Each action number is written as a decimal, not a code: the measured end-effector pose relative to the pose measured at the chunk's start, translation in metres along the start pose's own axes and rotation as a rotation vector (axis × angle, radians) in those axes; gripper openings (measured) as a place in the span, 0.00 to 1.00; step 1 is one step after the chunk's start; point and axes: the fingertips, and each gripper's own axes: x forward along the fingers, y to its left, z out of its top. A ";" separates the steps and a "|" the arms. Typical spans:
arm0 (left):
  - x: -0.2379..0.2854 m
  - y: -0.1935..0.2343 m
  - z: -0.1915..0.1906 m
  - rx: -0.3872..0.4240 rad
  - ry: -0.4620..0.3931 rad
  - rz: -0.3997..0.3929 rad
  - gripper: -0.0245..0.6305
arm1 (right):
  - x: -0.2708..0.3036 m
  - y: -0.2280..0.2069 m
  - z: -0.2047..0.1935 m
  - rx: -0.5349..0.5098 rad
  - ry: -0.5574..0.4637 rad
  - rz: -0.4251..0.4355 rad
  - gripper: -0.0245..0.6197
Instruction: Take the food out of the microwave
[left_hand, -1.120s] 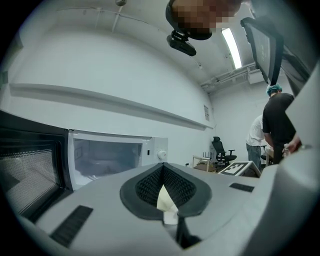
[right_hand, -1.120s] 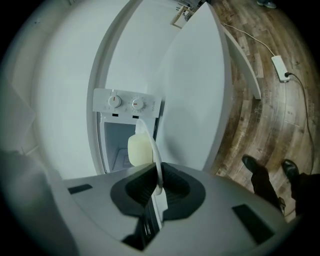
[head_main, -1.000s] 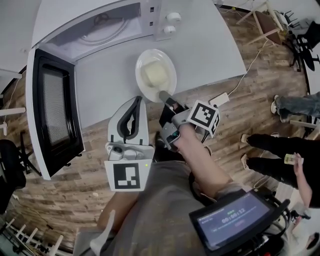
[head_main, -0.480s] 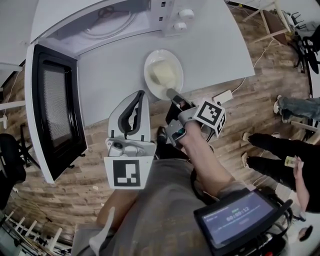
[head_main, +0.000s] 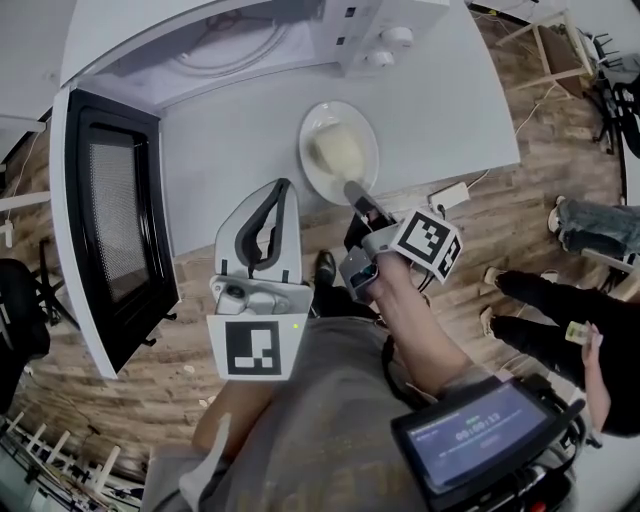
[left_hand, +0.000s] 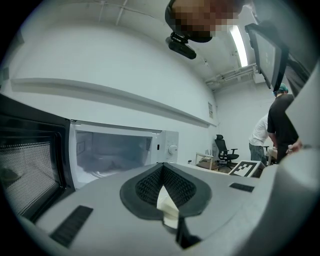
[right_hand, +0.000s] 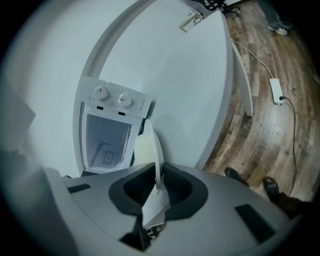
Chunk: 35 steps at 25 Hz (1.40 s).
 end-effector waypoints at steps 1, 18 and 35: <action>0.000 0.001 0.001 0.001 -0.002 0.000 0.05 | 0.000 0.001 0.000 -0.036 0.000 -0.008 0.13; 0.009 0.001 0.002 0.008 0.013 -0.018 0.05 | 0.002 0.013 -0.020 -0.713 0.299 -0.112 0.31; 0.008 0.004 0.009 0.014 -0.003 -0.003 0.05 | -0.004 0.002 -0.021 -1.017 0.470 -0.220 0.31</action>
